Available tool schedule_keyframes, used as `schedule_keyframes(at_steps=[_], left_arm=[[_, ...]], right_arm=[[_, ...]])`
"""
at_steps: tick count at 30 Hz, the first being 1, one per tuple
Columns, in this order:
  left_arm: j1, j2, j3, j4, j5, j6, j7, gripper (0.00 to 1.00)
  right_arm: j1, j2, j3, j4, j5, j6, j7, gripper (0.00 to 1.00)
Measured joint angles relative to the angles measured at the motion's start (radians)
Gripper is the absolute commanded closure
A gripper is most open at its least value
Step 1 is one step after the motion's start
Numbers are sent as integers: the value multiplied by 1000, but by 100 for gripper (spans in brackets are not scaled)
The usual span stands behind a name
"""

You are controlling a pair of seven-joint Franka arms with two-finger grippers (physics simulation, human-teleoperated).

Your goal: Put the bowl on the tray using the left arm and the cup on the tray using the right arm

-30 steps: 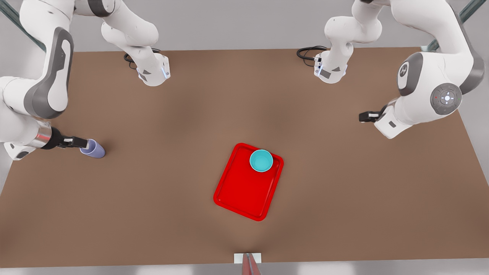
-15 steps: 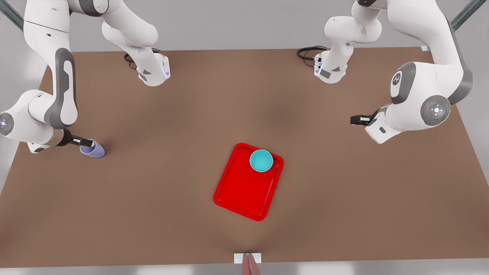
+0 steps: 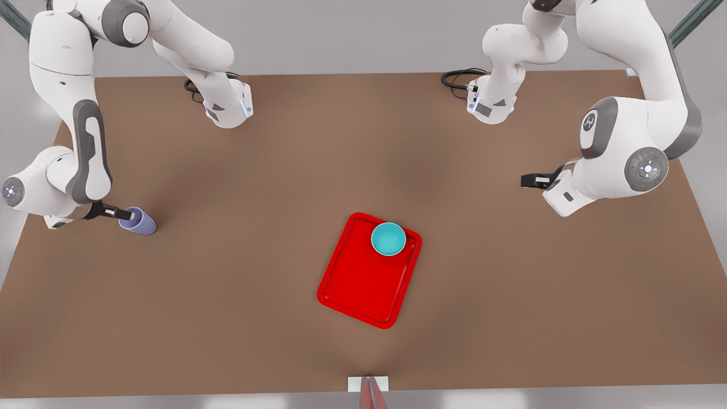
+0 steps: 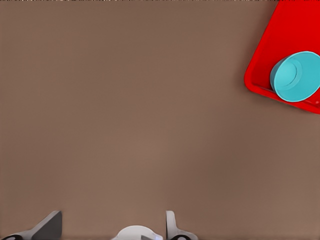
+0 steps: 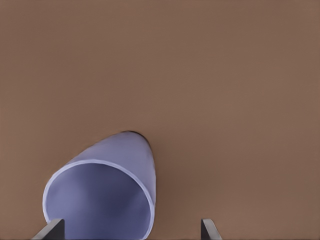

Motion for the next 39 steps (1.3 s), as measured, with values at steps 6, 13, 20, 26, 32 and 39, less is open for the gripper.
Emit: schedule_keyframes(at_steps=[6,13,20,26,32,39], left_arm=[[0,0,3,0,0,-2,7,0],[1,8,9,0,0,0,15,0],[1,8,10,0,0,0,17,0],[18,9,11,2,1,2,41,0],[15,7,17,2,2,1,39,0],[14,14,14,37,9,-12,37,0]], right_arm=[[0,29,0,-4,-22,-12,-5,74],[1,59,1,36,-22,-14,-3,79],[4,52,1,39,-18,-33,-21,79],[114,40,28,244,-15,-269,80,79],[110,7,171,268,-9,-303,163,79],[113,9,420,320,7,-311,478,79]])
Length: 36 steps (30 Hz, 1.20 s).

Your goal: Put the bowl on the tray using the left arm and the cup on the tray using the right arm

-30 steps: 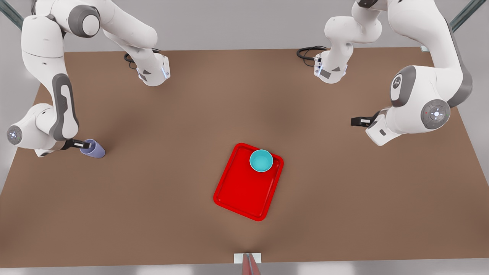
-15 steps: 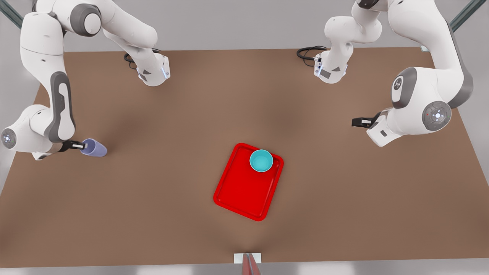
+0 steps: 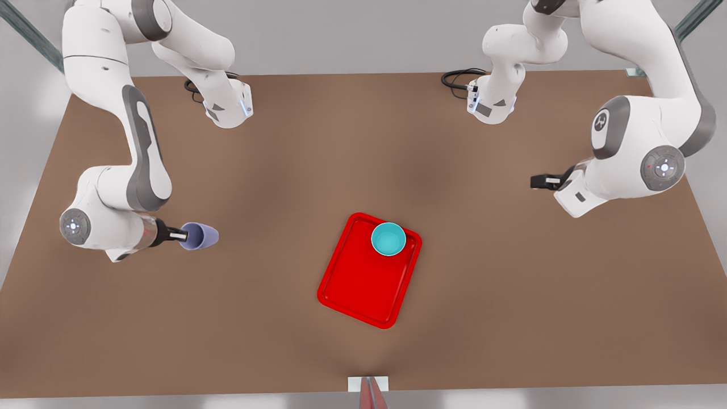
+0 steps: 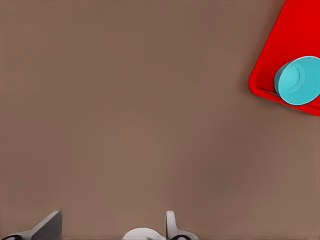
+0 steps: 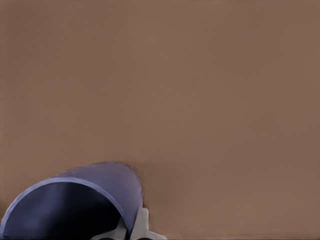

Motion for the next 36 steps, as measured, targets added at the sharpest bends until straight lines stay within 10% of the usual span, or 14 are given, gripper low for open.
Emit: schedule_keyframes(at_steps=[28,30,36], left_arm=[[1,13,13,-9,1,-5,4,0],[3,17,15,-9,0,-5,4,0],[3,17,15,-8,0,-3,4,0]], right_arm=[[707,705,-40,723,-63,350,619,79],[723,705,-55,723,-70,339,622,6],[723,705,-66,745,-77,333,618,0]])
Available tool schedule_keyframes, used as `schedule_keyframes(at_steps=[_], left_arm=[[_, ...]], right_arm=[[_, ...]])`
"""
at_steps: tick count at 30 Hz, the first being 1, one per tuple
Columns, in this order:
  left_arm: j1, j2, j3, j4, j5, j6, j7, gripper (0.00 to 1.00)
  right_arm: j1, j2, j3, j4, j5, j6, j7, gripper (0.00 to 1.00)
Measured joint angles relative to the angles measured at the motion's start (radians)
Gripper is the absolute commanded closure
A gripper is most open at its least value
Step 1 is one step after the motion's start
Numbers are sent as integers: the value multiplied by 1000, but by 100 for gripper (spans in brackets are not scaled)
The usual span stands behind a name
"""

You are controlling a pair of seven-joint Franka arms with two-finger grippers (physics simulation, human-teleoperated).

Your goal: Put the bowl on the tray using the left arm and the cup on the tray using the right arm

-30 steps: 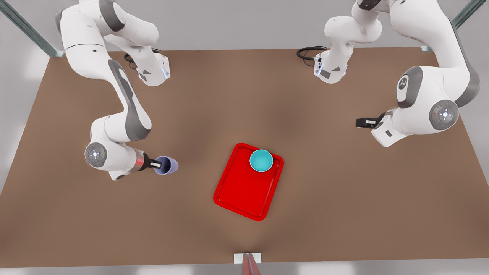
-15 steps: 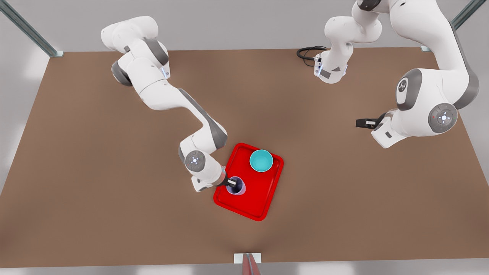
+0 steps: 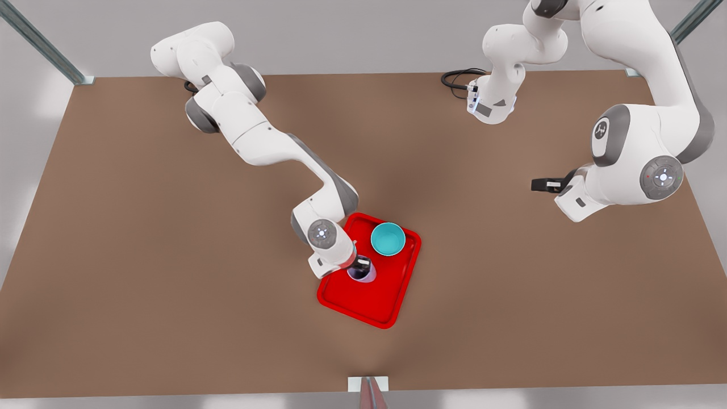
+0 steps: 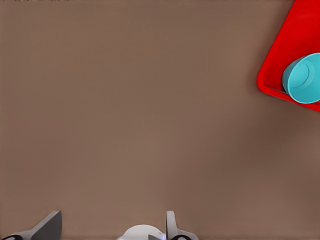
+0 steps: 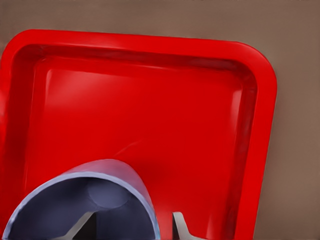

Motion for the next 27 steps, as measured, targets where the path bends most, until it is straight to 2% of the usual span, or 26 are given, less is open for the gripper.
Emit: schedule_keyframes(at_steps=[9,14,17,19,20,21,22,23,27], left_arm=[[0,6,2,0,0,3,0,0],[0,6,3,0,0,2,0,0],[0,8,3,11,1,-2,-2,0],[-3,21,-1,17,-2,-7,-17,0],[-1,41,-3,55,-4,-15,-18,0],[-2,49,-4,61,-5,-15,-18,0],[-2,53,-5,61,-6,-13,-17,0],[-1,54,-5,62,-6,-12,-17,0],[-1,55,-5,61,-6,-12,-17,0]], right_arm=[[0,-1,2,18,1,10,-3,0],[-5,-67,7,47,11,-132,-3,0],[-111,-265,8,11,9,-398,-76,0],[-367,-630,5,-362,53,-449,-377,0],[-482,-754,4,-471,54,-487,-528,0],[-518,-829,-51,-505,53,-562,-625,0],[-511,-866,-185,-515,52,-649,-734,0],[-535,-873,-225,-510,51,-694,-790,0],[-482,-871,-234,-508,49,-717,-805,0]])
